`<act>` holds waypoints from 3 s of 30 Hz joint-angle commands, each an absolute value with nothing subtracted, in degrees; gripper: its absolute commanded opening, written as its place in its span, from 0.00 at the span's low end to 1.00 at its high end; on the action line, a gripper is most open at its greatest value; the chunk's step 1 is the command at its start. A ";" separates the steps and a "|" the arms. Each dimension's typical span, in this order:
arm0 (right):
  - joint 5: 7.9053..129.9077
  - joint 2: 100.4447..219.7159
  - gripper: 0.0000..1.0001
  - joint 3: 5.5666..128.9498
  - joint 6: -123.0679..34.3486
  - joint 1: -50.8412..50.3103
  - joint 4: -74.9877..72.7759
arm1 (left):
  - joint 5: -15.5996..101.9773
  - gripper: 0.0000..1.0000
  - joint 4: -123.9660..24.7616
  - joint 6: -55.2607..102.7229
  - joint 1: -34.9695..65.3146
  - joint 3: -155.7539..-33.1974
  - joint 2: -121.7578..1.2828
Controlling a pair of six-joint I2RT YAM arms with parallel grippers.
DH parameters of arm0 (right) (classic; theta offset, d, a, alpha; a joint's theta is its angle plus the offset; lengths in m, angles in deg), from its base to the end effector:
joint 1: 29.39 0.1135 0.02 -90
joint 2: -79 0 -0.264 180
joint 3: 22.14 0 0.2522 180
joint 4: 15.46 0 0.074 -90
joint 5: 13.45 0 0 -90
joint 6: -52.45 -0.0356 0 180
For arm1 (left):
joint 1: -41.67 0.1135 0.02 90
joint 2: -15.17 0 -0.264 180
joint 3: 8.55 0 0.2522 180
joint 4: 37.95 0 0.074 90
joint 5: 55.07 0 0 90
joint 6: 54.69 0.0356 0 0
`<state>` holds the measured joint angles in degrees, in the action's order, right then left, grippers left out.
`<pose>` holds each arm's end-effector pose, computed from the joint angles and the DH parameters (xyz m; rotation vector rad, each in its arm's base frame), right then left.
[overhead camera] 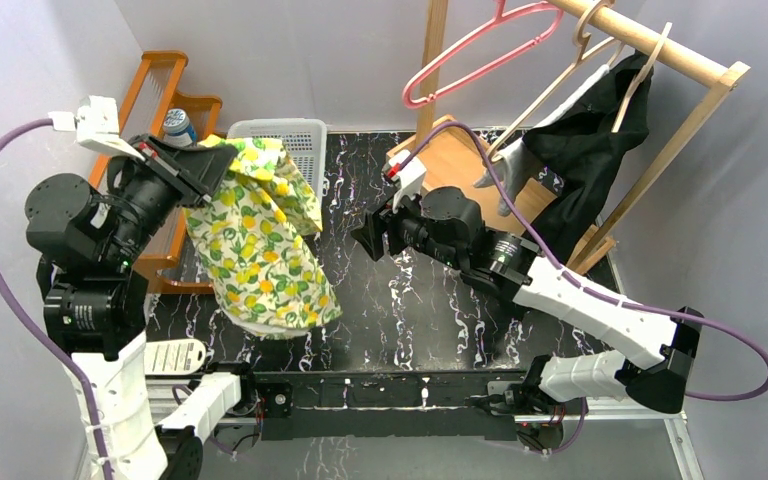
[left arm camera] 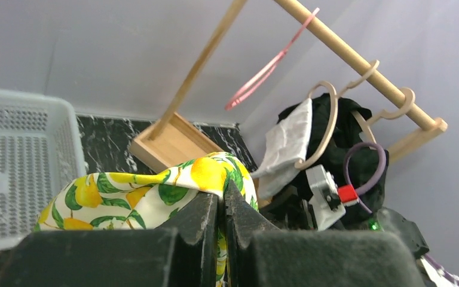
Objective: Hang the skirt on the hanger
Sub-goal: Place the skirt at the center of the board, then flatten out the skirt at the center of the board.
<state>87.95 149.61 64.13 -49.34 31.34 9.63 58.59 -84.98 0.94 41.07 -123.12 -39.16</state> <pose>0.1443 0.2431 0.4128 -0.6024 1.6886 0.7518 0.0949 -0.0153 0.5713 -0.0509 1.4033 -0.7859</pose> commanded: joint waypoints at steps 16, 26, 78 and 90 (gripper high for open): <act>89.62 168.46 0.68 61.67 -58.72 31.20 17.33 | 30.14 0.72 -96.61 -4.08 40.90 -83.97 -38.35; 73.32 177.77 0.65 60.42 -58.74 31.62 2.59 | 31.60 0.74 -95.14 -2.22 40.91 -80.94 -41.49; 79.03 149.10 0.00 27.47 -71.30 31.62 21.54 | 23.70 0.70 -88.06 -5.99 9.67 -107.96 -89.18; 82.10 149.01 0.00 25.50 -71.62 31.69 19.86 | 12.12 0.73 -88.82 0.68 3.14 -120.42 -104.53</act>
<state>80.14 149.19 25.19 -71.41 31.56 20.69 18.70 -86.88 -3.10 3.83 -116.56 -102.94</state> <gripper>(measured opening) 0.019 0.730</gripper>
